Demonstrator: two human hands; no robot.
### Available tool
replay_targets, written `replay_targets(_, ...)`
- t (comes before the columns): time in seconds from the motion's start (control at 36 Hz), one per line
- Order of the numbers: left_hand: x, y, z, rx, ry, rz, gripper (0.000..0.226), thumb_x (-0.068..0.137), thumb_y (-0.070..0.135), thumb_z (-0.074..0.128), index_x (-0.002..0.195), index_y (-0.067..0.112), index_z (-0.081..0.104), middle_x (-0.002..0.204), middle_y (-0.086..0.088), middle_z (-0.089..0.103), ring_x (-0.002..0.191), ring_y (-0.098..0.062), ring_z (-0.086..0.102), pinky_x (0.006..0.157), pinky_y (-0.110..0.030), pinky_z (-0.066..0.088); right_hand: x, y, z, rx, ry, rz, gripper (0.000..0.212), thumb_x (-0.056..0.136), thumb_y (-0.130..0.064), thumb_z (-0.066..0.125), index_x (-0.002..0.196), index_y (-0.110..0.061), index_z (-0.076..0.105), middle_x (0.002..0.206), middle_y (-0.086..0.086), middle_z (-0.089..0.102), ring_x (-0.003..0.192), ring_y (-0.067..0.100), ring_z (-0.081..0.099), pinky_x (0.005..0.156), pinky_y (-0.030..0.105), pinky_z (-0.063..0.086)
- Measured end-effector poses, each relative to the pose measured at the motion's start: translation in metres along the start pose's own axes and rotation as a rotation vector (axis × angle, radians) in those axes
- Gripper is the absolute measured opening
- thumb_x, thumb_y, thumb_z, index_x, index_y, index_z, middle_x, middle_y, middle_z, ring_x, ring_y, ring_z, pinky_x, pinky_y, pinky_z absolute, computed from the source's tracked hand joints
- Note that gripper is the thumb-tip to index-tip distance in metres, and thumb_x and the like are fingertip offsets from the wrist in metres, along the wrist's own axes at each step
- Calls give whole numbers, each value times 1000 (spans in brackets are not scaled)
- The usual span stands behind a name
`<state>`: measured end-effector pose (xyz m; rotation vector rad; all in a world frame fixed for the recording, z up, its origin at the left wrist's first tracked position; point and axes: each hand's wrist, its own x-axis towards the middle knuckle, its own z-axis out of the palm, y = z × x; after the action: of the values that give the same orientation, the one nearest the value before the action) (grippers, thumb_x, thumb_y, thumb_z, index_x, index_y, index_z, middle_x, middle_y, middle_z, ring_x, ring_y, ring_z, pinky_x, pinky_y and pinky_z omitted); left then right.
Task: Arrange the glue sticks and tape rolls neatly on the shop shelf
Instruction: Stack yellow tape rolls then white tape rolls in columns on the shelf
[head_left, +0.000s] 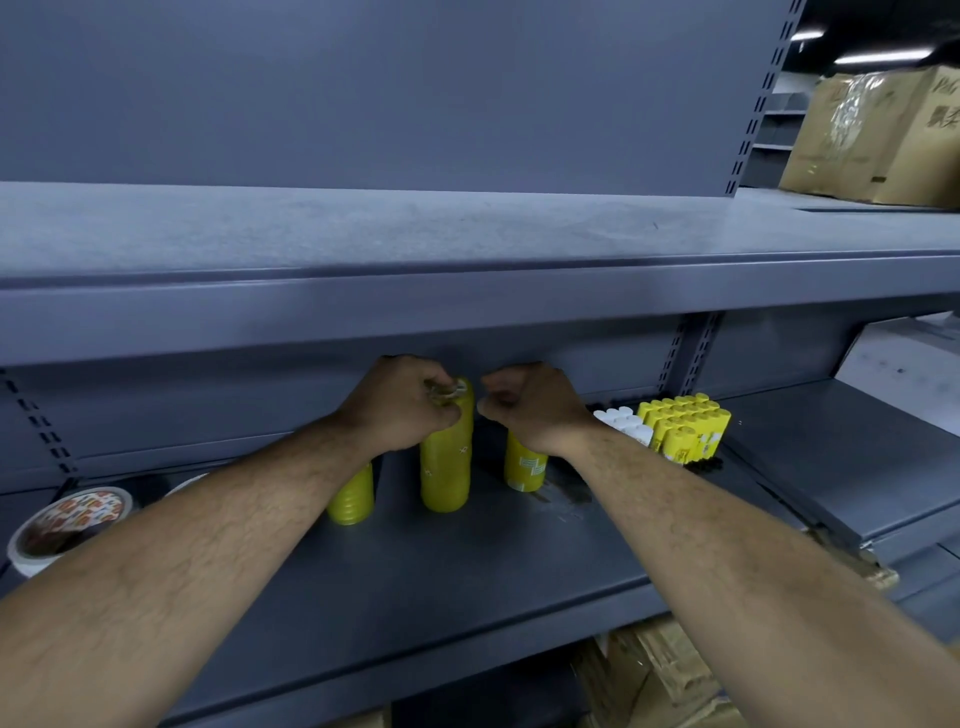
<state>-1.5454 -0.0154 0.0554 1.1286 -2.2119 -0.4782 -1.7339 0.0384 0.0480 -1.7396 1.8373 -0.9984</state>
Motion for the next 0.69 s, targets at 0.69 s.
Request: replay_targets(0.69,0,-19,-11,-185,-94,-93,24,75,19,87,93,31,77,101,12,73,100,-4,66,94,-20,48,8,-8,10,32,-44,-48,34,83,-6,79,115,-16,70,96,-8,69,94,4,67,85,21,54)
